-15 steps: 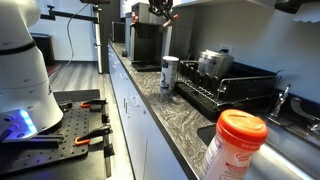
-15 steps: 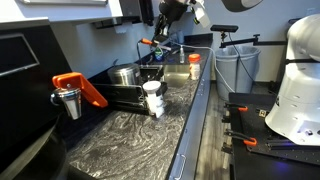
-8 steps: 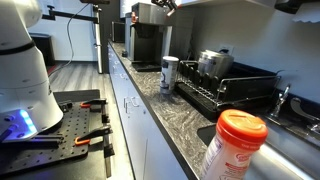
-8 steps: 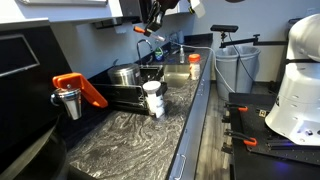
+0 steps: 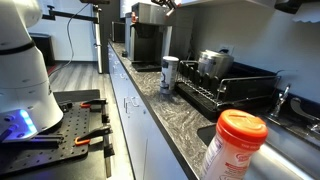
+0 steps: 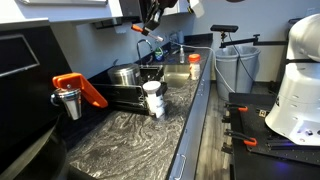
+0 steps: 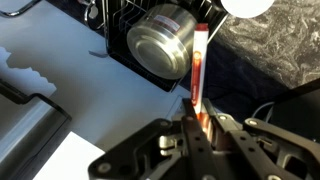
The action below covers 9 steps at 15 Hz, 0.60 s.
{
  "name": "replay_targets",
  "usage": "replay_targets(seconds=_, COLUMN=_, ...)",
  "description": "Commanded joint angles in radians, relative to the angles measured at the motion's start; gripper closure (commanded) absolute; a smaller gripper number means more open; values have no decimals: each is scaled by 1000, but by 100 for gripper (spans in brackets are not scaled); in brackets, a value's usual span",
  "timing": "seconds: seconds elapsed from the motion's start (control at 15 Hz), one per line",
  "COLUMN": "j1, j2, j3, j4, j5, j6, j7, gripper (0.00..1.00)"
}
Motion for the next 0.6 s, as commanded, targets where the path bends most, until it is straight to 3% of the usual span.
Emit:
replay_targets(seconds=0.0, j1=-55, j2=-58, j3=58, j4=13, j5=21, j6=40, j7=111, gripper=97)
replay_targets(seconds=0.27, j1=-125, j2=-157, j3=102, j4=25, j5=41, j6=98, j7=197, gripper=97)
replay_targets(seconds=0.53, j1=-259, j2=-200, j3=173, j4=57, j5=72, j6=199, j7=249, gripper=97)
